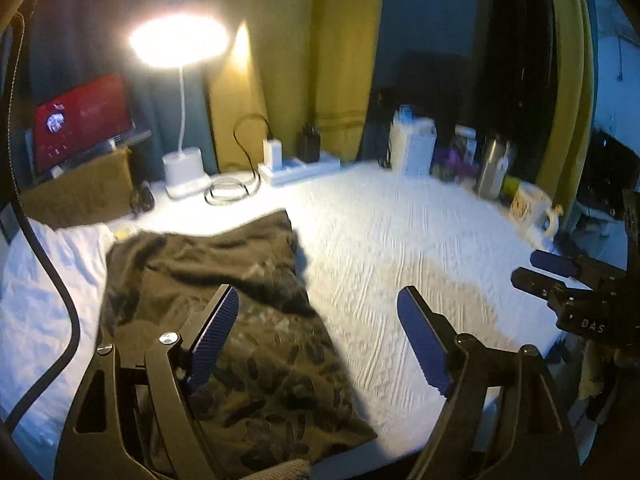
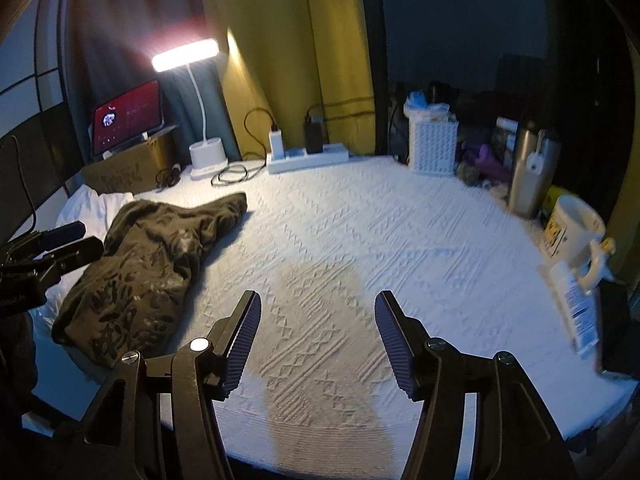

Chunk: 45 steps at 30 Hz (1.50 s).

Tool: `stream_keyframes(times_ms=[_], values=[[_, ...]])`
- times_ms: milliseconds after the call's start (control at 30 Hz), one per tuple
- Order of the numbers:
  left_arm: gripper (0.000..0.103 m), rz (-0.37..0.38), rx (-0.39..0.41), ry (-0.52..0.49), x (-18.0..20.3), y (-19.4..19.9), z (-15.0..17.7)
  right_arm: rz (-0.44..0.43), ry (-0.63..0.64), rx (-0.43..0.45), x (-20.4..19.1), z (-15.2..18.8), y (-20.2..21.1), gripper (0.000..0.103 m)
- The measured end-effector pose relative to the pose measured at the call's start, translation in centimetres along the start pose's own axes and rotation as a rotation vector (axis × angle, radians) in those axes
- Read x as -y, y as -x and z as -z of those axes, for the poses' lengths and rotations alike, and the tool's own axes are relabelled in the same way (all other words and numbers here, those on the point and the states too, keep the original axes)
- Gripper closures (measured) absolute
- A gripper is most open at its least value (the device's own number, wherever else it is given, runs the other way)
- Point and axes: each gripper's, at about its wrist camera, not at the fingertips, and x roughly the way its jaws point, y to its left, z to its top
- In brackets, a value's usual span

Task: Fold small clothes

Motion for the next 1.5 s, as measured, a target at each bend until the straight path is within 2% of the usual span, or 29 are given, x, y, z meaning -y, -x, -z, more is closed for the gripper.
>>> stream_keyframes(times_ms=[133, 233, 300, 367, 467, 500, 600, 867, 1100, 1500], values=[[0.021, -0.021, 0.087, -0.015, 0.1, 2.0, -1.0, 0.011, 0.007, 0.069, -0.2, -1.2, 2.5, 0.039], [0.019, -0.02, 0.162, -0.007, 0.0, 3.8, -2.0, 0.02, 0.019, 0.134, -0.5, -2.2, 4.7, 0.029], [0.015, -0.032, 0.206, 0.003, -0.2, 4.9, -2.6, 0.028, 0.028, 0.181, -0.9, -2.8, 6.2, 0.022], [0.001, -0.053, 0.258, 0.008, -0.3, 6.1, -3.0, 0.036, 0.039, 0.227, -1.1, -3.5, 7.8, 0.021], [0.001, -0.105, 0.329, 0.006, -0.5, 7.8, -3.5, 0.043, 0.042, 0.276, -1.4, -4.6, 9.4, 0.02], [0.001, -0.126, 0.345, 0.001, -0.5, 8.2, -3.7, 0.047, 0.044, 0.285, -1.6, -4.9, 9.8, 0.016], [0.001, -0.156, 0.365, -0.006, -0.7, 9.2, -4.1, 0.066, 0.043, 0.325, -2.2, -5.6, 11.0, 0.008], [0.001, -0.151, 0.406, 0.0, -1.5, 11.4, -4.5, 0.116, 0.058, 0.364, -4.3, -7.1, 12.9, 0.006], [0.001, -0.179, 0.438, 0.007, -2.4, 12.3, -4.4, 0.096, 0.097, 0.385, -6.4, -7.8, 13.4, 0.006], [0.001, -0.188, 0.426, 0.034, -4.2, 12.2, -3.7, 0.068, 0.135, 0.369, -8.9, -8.2, 12.5, 0.006]])
